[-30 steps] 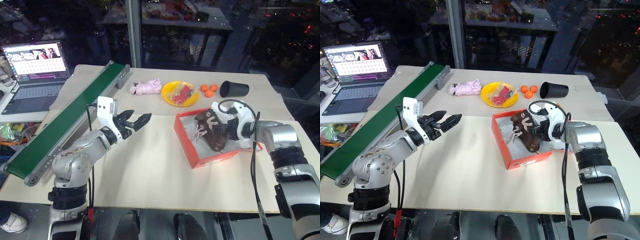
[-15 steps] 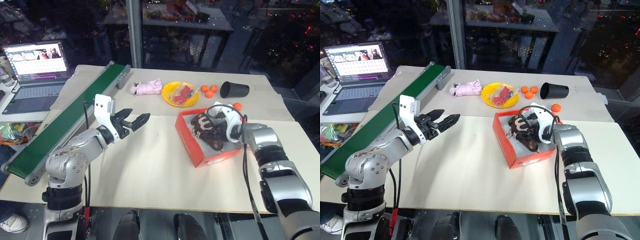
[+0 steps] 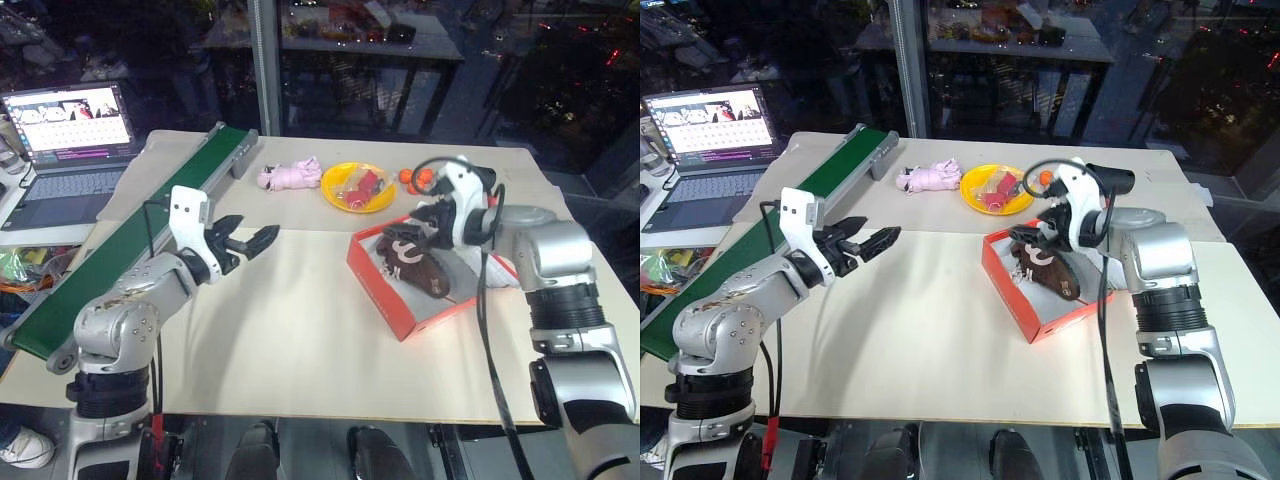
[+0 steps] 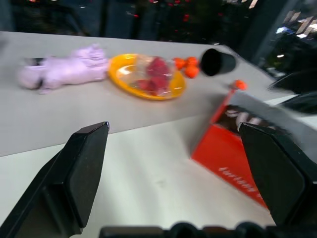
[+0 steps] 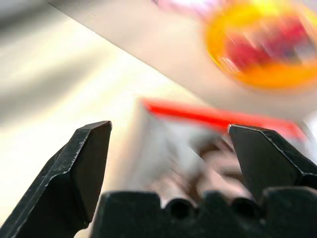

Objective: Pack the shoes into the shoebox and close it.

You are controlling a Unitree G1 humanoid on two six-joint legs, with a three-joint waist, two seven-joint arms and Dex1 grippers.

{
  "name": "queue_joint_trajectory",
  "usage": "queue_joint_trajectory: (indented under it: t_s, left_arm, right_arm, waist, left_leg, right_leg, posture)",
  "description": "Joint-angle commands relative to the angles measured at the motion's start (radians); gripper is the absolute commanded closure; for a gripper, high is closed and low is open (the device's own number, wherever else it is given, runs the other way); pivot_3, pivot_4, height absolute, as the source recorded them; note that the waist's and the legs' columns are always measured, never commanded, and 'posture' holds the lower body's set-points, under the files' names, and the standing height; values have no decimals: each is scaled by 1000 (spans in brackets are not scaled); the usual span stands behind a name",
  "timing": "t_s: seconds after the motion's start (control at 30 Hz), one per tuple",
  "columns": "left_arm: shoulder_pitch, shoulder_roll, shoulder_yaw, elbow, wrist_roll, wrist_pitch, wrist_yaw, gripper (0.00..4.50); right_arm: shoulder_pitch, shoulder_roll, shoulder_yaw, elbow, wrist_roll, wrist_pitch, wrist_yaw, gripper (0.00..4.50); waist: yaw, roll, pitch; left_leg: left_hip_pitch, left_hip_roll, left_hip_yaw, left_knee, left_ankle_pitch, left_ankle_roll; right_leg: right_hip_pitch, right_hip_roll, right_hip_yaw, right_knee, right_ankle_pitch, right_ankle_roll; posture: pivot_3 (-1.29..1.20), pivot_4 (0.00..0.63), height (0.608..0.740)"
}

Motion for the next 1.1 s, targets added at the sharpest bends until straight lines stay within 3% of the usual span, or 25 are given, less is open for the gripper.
queue_joint_trajectory:
  t_s: [0.03,0.33,0.6,1.1]
  left_arm:
    - [2,11,43,24,27,-56,-14,9]
    - [109,92,99,1,114,-191,-81,9]
    - [241,126,152,28,189,-317,-109,9]
    - [186,99,157,79,206,-333,-70,9]
  right_arm:
    - [57,-12,-32,-188,80,-40,54,16]
    - [194,126,19,-323,72,-106,-92,16]
    - [265,201,100,-283,11,-215,-133,16]
    - [256,267,113,-206,-16,-282,-177,16]
  waist:
    - [1,0,0]
    - [-3,0,0]
    - [-2,0,0]
    - [3,-1,0]
  left_leg:
    - [0,0,0,0,0,0]
    - [0,0,0,0,0,0]
    - [0,1,1,-2,0,-1]
    - [0,2,2,-2,-1,-1]
  right_leg:
    - [0,0,0,0,0,0]
    - [-1,-1,0,0,0,-1]
    - [-2,0,0,0,0,-2]
    - [-2,0,-1,1,0,-3]
  posture:
    - [0,150,736]
    - [0,150,736]
    - [0,150,736]
    - [0,150,736]
